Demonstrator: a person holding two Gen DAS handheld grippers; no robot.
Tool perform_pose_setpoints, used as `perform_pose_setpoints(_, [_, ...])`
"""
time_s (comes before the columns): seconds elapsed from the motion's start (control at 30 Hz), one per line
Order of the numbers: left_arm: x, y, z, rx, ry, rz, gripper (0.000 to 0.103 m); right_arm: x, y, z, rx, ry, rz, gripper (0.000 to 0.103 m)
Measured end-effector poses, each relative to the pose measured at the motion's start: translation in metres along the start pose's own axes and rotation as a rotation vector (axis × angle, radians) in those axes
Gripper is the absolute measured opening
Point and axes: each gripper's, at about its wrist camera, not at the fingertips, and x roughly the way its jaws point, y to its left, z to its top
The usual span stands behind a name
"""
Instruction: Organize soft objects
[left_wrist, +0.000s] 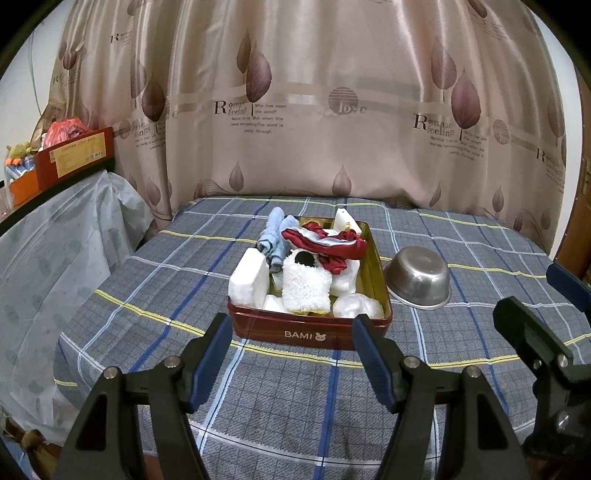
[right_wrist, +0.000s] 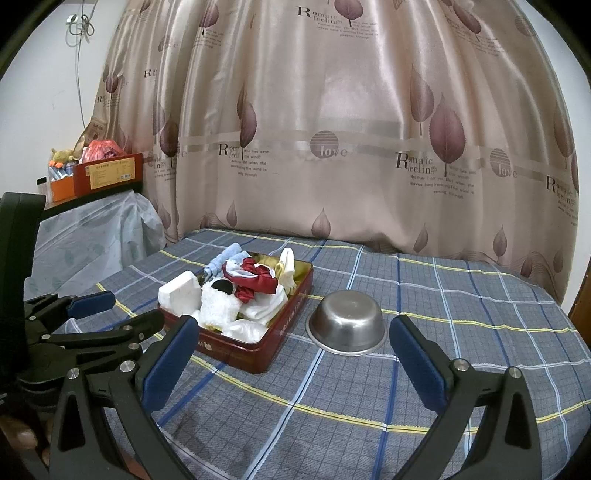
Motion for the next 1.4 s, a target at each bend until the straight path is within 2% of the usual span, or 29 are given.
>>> perform_pose_setpoints(1.4, [0.0014, 0.0030, -0.0034, 0.005, 0.005, -0.004, 0.069, -0.0001, 0.0026, -0.0049, 0.003, 0.008, -0.001, 0.102])
